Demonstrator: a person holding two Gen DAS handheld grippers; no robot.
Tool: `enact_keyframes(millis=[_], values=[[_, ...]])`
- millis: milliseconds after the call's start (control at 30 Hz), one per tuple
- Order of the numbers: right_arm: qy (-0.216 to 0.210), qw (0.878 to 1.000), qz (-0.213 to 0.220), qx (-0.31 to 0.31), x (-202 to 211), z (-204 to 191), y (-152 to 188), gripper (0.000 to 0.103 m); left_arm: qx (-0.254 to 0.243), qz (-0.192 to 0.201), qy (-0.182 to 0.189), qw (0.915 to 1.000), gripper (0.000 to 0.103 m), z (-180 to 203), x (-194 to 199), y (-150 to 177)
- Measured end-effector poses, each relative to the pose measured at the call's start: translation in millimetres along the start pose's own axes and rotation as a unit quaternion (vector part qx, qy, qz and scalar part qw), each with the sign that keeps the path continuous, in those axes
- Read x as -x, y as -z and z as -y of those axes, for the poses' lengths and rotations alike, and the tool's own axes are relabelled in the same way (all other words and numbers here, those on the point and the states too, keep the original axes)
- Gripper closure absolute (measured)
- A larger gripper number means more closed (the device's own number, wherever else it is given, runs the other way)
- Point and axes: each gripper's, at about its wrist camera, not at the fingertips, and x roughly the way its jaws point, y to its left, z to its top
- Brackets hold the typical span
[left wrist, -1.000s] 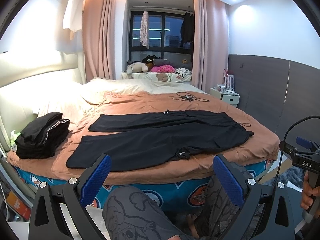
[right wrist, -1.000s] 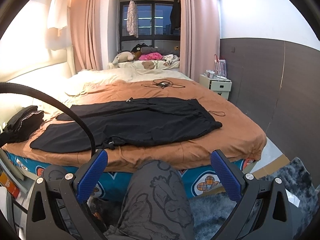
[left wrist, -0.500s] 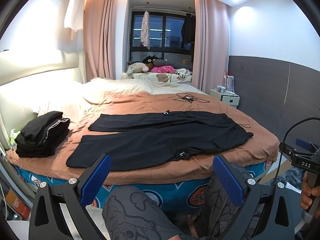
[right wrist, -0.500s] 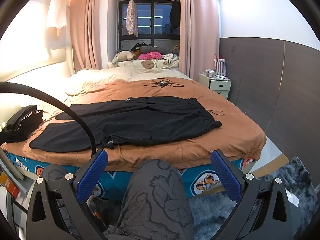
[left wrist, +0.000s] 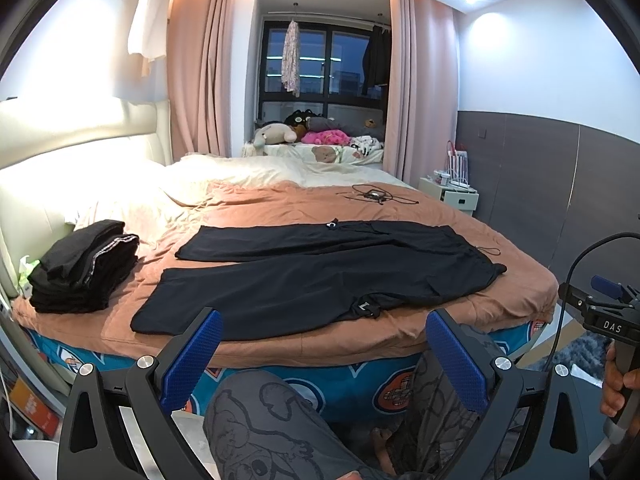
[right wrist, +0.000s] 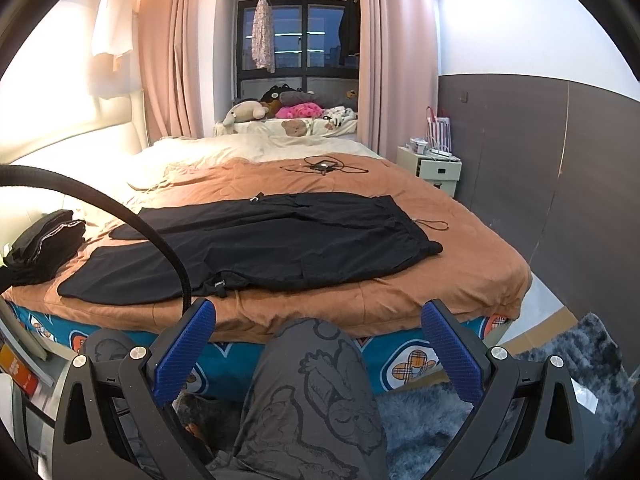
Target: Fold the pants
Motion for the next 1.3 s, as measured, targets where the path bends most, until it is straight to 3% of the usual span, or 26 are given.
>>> enact_keyframes(millis=[267,667,900,1067,1300], values=[[0.0,1.0,-0.001,-0.003,-10.8,2.0,-6.7,0.0,0.003,-0.001,0.001,1.0,0.001,-4.1,-5.2,-2.2],[0.001,1.0,0.004,0.0,-50.2,4.1,-22.3,0.0,0.013,-0.005,-0.006,0.9999,0.001,-32.5,-52.9,-20.6],[0.007,1.0,-0.006,-0.007,-83.7,8.2,-30.8,0.0,0.03,-0.036,-0.017,0.9988,0.005,-54.4,-98.0,-22.8],[0.011,0.999,-0.03,-0.014,-112.3,11.5,-37.7,0.0,0.049,-0.069,-0.016,0.9963,0.012,-67.9,-130.1,-17.5],[0.017,0.997,-0.07,-0.024,-151.3,14.9,-48.5,0.0,0.073,-0.108,-0.037,0.9908,0.012,-94.2,-176.5,-6.9]])
